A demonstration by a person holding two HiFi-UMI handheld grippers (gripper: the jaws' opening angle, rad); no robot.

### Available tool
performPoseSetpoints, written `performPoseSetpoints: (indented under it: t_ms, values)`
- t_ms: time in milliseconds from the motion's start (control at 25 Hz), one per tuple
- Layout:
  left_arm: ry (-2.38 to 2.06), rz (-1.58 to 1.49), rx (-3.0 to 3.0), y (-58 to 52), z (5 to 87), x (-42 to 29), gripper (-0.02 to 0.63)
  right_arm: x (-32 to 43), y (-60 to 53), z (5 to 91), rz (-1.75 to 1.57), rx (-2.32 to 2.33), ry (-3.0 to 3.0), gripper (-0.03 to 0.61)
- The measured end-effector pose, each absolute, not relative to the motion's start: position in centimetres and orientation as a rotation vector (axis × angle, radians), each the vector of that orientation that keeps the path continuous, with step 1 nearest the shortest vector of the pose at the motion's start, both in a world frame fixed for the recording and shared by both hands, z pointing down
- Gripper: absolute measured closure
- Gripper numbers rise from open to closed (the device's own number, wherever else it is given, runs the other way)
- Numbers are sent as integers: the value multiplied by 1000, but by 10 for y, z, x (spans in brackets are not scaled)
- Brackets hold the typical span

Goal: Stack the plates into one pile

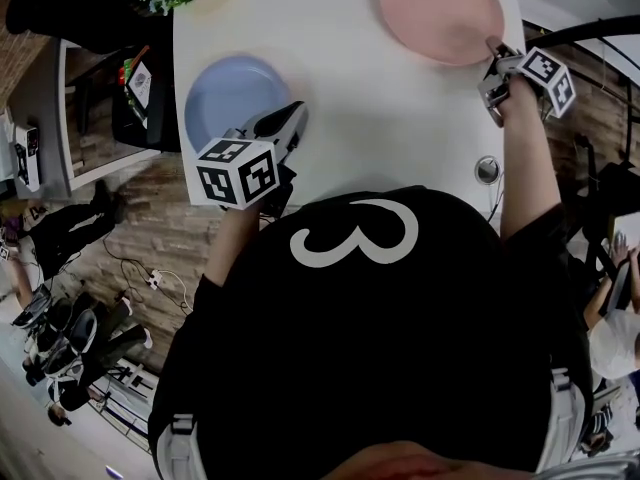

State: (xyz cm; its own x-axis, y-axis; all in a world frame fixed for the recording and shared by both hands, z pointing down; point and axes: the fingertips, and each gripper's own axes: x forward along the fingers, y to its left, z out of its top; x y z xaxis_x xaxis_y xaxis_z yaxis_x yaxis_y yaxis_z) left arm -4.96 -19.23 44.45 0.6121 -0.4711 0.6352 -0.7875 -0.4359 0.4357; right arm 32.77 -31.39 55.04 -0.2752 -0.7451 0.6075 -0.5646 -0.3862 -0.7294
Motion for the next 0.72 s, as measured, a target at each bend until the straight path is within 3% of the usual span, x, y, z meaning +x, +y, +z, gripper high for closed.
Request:
performPoseSetpoints:
  t_ms: [720]
  values:
    - [-1041,510,2092,-173,436,-106,597,255,-307,513,-1695,-1695,1835,531]
